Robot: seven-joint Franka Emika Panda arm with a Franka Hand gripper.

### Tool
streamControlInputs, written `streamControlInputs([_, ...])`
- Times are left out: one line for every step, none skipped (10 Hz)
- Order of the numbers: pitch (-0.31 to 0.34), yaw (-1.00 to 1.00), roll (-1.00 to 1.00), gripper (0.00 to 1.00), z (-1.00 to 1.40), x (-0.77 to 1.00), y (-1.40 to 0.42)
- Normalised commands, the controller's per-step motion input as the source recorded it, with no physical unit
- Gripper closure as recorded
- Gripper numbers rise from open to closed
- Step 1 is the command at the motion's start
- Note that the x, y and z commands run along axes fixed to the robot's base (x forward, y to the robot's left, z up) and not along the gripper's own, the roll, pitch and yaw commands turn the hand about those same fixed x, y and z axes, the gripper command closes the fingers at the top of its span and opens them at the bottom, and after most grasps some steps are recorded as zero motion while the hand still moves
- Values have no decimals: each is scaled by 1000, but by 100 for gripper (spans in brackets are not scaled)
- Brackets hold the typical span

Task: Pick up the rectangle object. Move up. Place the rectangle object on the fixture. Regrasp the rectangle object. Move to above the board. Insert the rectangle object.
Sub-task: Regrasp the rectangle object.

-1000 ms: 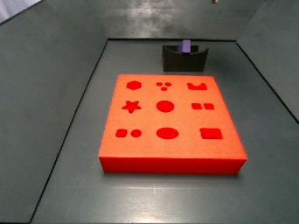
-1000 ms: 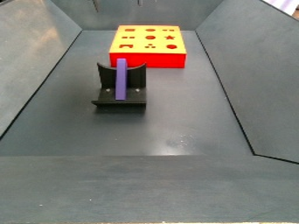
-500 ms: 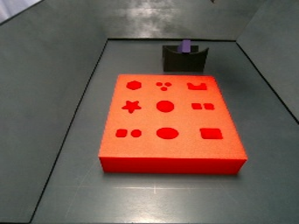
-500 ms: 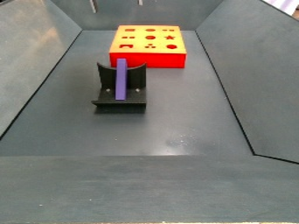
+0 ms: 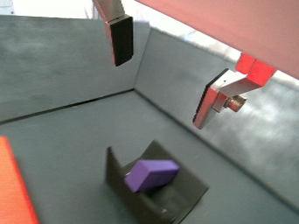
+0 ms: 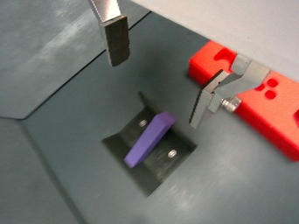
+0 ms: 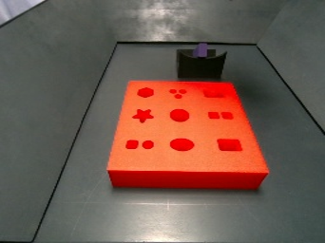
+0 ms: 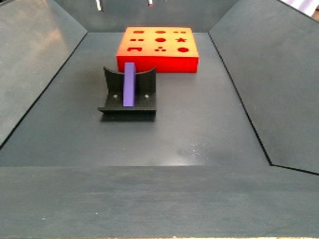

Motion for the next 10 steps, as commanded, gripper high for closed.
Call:
streamControlInputs([-3, 19, 1000, 0, -7, 20, -19])
streamControlInputs([10, 22, 1000, 0, -7, 36, -24])
streamControlInputs([19, 23, 1000, 0, -12, 43, -26])
streamControlInputs([51, 32, 1000, 0, -14, 64, -29])
streamControlInputs([68, 38, 1000, 0, -14, 72, -29])
streamControlInputs([111, 59, 1000, 0, -11, 83, -37])
streamControlInputs([124, 68, 906, 0, -12, 88, -37])
streamControlInputs([133, 91, 641, 0, -21, 95, -39])
streamControlInputs([134, 112, 444, 0, -18, 94, -39])
streamControlInputs([117, 136, 246, 0, -5, 86, -26])
